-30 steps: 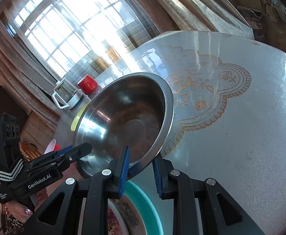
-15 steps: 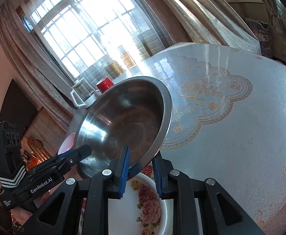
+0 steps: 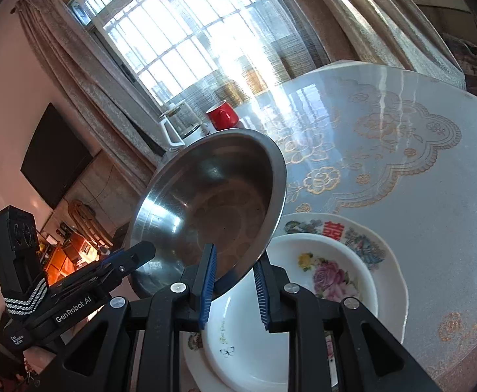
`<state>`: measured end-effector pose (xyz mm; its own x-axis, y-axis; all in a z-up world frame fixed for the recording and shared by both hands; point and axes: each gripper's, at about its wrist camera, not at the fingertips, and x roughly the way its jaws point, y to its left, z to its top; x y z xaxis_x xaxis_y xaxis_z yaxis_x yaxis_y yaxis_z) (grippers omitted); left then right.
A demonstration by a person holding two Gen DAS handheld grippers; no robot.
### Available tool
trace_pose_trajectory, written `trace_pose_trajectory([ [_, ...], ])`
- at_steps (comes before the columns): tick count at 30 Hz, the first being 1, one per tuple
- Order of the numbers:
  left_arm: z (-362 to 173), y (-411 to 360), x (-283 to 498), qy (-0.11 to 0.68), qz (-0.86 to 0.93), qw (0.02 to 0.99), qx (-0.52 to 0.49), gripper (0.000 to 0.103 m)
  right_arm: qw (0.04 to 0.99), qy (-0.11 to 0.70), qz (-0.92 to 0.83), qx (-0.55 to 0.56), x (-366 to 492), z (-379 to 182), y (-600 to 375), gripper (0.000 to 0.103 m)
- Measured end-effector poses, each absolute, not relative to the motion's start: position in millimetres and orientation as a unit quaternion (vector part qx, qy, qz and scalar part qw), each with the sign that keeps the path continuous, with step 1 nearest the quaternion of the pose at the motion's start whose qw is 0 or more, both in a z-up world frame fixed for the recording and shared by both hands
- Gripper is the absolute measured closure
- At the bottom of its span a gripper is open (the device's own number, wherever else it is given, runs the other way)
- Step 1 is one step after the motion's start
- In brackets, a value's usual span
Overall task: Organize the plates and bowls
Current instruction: 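Lift the steel bowl with both grippers off the table, then carry the steel bowl beside the plate stack and lower it onto the table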
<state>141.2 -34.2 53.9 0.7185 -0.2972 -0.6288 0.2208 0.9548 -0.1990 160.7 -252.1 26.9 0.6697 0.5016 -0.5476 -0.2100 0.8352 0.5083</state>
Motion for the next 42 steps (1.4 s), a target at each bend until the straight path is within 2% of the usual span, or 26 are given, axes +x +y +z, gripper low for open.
trace_pose_trajectory([
  [19,32.1,45.0,66.5,0.357,-0.062,0.927,-0.094,0.072,0.857,0.395,0.285,0.168,138.3,16.7,-167.6,0.08],
  [42,4.4,63.8,40.5,0.387,-0.041,0.914,-0.11,0.071,0.827,0.451,0.299,0.151,134.4,-13.4,-135.9,0.08],
])
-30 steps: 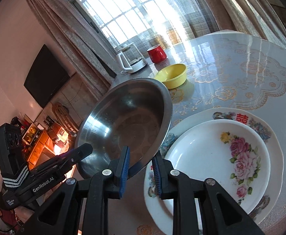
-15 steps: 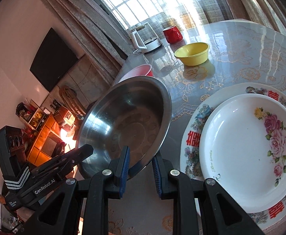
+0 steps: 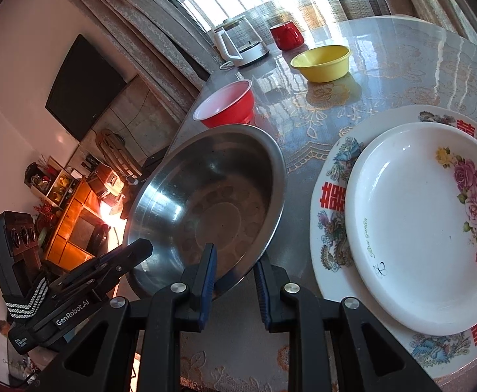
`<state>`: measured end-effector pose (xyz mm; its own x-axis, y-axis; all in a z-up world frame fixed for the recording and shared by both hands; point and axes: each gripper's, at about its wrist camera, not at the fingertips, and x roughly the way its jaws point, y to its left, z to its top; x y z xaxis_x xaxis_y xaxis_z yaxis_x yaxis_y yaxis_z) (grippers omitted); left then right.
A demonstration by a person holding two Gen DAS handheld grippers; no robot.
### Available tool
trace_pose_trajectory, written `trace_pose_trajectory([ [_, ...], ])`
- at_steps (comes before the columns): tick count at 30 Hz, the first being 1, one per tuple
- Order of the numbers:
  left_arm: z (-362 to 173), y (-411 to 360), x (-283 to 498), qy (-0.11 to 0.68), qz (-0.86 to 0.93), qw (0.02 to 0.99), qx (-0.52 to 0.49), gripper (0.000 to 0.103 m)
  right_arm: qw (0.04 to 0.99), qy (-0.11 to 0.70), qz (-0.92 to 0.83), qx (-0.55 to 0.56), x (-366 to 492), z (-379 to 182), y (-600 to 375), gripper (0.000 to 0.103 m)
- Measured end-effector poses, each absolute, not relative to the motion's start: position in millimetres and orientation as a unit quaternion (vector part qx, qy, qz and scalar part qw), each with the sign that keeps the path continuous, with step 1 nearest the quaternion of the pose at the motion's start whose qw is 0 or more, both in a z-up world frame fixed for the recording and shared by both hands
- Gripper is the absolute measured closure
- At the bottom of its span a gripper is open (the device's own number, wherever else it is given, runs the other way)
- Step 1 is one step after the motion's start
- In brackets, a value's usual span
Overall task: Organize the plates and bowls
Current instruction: 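Carry the steel bowl beside the plate stack and lower it onto the table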
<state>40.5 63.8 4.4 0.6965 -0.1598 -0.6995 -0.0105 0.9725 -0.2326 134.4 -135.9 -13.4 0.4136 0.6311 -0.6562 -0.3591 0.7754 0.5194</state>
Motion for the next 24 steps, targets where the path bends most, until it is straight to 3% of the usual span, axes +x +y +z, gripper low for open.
trace_pose_trajectory([
  [24,-1.4,60.8,36.8,0.402,-0.039,0.909,-0.103,0.071,0.824,0.462,0.29,0.152,131.4,-15.7,-143.0,0.078],
])
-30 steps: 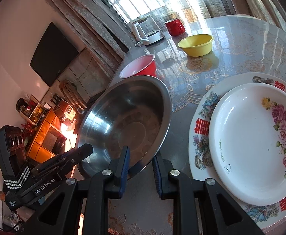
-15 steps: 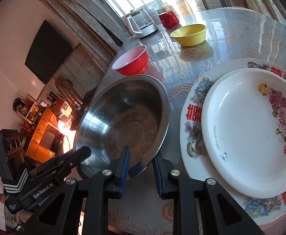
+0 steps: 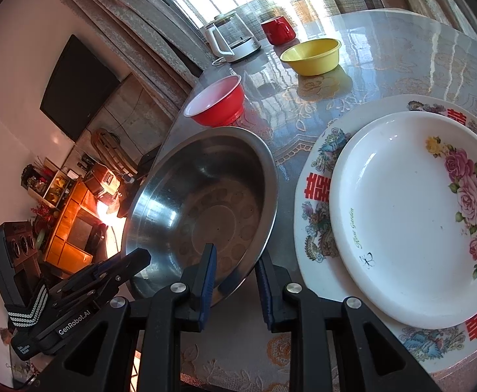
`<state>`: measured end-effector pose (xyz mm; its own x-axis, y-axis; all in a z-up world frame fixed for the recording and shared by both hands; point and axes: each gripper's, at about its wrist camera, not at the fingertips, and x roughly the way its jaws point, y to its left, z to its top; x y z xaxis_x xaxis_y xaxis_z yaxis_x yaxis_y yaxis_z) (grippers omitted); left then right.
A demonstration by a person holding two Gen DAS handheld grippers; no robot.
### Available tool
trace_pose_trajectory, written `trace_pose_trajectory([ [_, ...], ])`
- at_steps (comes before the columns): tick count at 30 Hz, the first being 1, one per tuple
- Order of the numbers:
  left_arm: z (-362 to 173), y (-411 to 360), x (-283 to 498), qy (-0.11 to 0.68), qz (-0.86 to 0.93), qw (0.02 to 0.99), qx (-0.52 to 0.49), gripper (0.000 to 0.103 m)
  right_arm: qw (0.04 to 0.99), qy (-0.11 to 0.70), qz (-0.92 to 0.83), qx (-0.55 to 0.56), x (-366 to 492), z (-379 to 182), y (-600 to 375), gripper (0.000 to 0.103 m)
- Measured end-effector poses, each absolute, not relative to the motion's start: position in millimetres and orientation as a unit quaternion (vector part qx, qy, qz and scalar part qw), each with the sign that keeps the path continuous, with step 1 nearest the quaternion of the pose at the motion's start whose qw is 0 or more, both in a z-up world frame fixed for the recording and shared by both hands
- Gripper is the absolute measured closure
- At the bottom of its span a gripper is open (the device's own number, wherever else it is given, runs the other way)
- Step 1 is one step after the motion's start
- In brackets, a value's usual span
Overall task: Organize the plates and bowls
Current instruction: 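Carry the steel bowl beside the plate stack and lower it onto the table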
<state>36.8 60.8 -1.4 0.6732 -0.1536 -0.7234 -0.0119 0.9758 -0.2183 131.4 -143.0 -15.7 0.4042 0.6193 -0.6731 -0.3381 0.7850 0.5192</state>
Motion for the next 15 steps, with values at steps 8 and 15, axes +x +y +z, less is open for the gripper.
trace_pose_trajectory([
  [8,-0.8,65.9,37.1,0.408,-0.027,0.906,-0.108,0.07,0.825,0.463,0.293,0.137,132.0,-15.3,-136.6,0.078],
  [15,-0.6,64.5,36.6,0.412,-0.026,0.904,-0.106,0.069,0.829,0.458,0.287,0.142,132.3,-10.2,-142.6,0.075],
])
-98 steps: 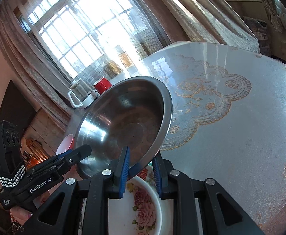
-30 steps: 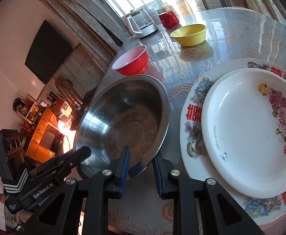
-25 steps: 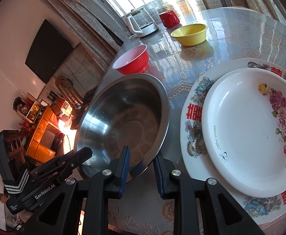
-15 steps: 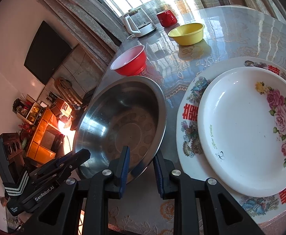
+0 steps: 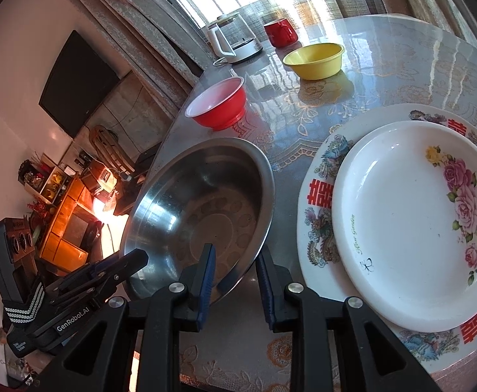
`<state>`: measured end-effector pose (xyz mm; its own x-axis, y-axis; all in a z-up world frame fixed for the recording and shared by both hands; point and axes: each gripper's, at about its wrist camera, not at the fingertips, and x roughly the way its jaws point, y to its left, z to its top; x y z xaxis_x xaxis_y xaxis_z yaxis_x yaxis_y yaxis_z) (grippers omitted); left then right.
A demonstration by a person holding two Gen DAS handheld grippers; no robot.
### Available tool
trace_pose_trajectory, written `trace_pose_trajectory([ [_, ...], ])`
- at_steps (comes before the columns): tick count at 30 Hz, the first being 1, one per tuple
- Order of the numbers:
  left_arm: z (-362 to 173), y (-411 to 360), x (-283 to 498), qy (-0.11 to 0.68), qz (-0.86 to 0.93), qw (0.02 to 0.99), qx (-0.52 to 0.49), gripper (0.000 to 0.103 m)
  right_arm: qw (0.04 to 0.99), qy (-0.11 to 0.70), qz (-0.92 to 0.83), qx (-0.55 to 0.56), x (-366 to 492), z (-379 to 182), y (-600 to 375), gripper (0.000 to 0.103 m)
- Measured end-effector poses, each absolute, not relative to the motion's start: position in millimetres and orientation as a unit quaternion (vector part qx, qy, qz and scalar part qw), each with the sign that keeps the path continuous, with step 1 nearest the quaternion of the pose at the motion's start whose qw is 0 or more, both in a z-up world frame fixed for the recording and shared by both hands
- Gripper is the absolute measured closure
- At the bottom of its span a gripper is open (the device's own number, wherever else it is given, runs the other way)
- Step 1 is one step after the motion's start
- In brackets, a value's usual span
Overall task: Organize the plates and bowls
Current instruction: 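Carry the steel bowl beside the plate stack and lower it onto the table, then open both grippers and pull them back from the steel bowl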
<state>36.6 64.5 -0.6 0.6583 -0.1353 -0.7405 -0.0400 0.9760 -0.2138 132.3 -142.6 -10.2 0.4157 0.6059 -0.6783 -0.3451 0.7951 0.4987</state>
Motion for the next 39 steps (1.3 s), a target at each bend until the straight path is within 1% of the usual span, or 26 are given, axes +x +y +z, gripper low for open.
trace_pose_trajectory([
  [3,-0.2,64.5,34.8,0.414,-0.029,0.904,-0.107,0.068,0.834,0.452,0.281,0.145,132.3,-5.8,-147.7,0.073],
  [10,3.5,63.9,33.6,0.413,-0.034,0.904,-0.105,0.065,0.861,0.407,0.273,0.138,128.7,15.8,-161.6,0.073],
  [15,6.4,64.2,33.5,0.41,-0.029,0.906,-0.104,0.061,0.866,0.393,0.269,0.152,129.6,20.4,-172.0,0.073],
  [18,8.1,65.4,33.6,0.41,-0.031,0.905,-0.11,0.057,0.866,0.394,0.263,0.161,129.5,18.1,-177.0,0.073],
  [19,9.0,66.1,33.5,0.408,-0.031,0.906,-0.111,0.054,0.865,0.395,0.262,0.163,129.6,17.5,-177.7,0.073],
  [20,10.5,66.7,33.6,0.405,-0.03,0.907,-0.112,0.05,0.865,0.396,0.259,0.165,130.0,16.2,-179.1,0.073],
  [24,21.8,68.7,33.7,0.385,-0.025,0.917,-0.104,0.045,0.865,0.398,0.253,0.174,134.1,14.7,-184.6,0.073],
  [26,27.7,69.0,37.0,0.376,-0.024,0.921,-0.098,0.038,0.865,0.397,0.251,0.175,136.5,15.8,-187.1,0.073],
  [33,37.0,66.1,59.9,0.374,-0.024,0.923,-0.085,0.036,0.869,0.395,0.24,0.175,148.0,22.7,-196.6,0.07],
  [35,37.9,64.5,67.3,0.376,-0.026,0.922,-0.086,0.032,0.87,0.395,0.235,0.178,151.8,23.6,-200.9,0.07],
  [39,40.5,61.9,81.9,0.381,-0.027,0.92,-0.088,0.031,0.869,0.398,0.226,0.186,160.9,23.8,-209.1,0.068],
])
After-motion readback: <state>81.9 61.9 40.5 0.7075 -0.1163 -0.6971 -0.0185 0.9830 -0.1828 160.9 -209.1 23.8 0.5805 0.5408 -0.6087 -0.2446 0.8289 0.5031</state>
